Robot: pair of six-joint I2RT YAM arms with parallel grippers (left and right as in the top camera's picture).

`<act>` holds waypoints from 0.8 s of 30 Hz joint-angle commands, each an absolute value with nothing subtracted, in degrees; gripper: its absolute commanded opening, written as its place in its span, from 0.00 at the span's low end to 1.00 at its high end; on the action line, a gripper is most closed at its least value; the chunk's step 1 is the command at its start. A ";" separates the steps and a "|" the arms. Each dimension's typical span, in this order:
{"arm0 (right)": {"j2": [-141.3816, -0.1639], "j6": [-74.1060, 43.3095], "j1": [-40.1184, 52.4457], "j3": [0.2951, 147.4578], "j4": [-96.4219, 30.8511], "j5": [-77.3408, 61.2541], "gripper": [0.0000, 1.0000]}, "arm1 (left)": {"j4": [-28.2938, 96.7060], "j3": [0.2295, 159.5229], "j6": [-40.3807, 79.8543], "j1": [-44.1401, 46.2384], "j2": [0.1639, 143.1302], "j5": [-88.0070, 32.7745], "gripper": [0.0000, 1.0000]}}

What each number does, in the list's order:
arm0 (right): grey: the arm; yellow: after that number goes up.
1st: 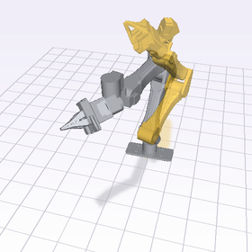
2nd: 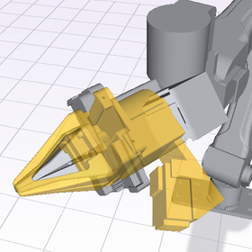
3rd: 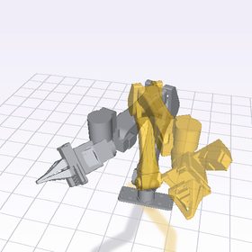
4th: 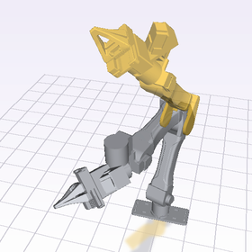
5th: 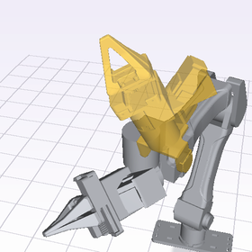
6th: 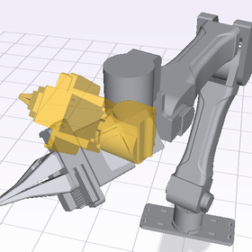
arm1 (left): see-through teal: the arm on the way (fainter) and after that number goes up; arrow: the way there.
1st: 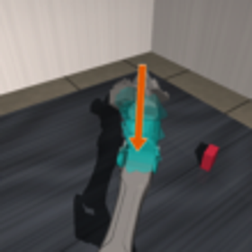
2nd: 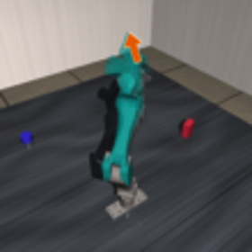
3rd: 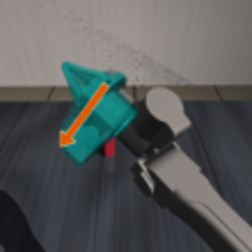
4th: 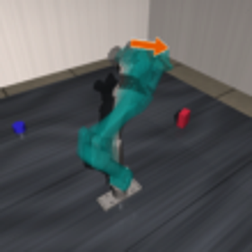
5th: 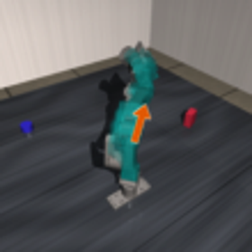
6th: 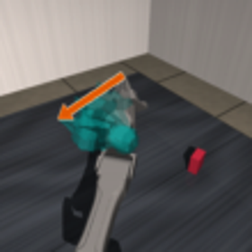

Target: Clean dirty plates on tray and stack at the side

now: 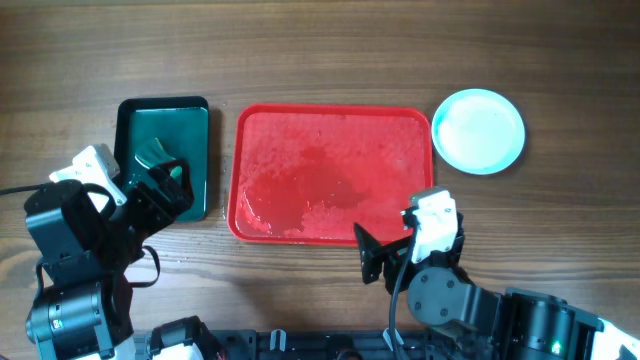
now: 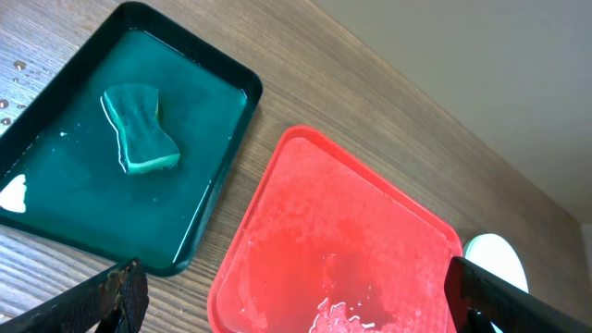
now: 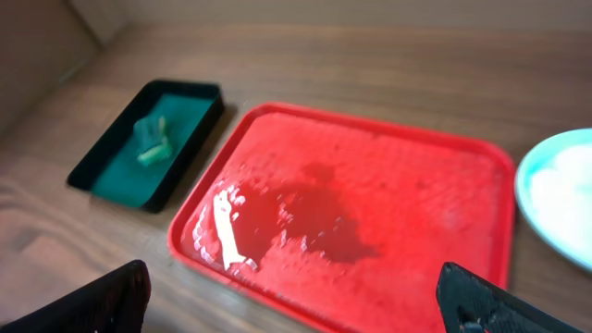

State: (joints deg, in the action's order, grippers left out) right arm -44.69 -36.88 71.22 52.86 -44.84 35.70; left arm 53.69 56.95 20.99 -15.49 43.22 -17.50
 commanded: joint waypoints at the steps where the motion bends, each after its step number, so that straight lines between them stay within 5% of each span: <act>1: -45.93 -37.54 71.66 52.77 -47.00 29.65 1.00 | 53.69 56.99 19.90 -15.62 43.18 -18.44 1.00; 9: -45.10 -33.28 66.41 52.18 -45.47 22.09 1.00 | 53.67 56.99 19.90 -15.62 43.18 -18.41 1.00; 15: -37.34 -3.03 43.22 38.26 -23.40 -11.46 1.00 | 53.69 56.99 19.90 -15.62 43.18 -18.41 1.00; 20: -24.34 -3.68 23.31 21.80 -5.15 -25.65 1.00 | 53.69 56.99 19.90 -15.62 43.18 -18.41 1.00; 24: -12.38 -4.71 13.91 14.70 -3.36 -24.73 1.00 | 53.67 56.99 19.90 -15.62 43.18 -18.41 1.00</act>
State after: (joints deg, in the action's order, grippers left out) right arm -19.07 -5.91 18.52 18.15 -3.99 -20.47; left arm 53.80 56.95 20.99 -15.49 43.22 -17.52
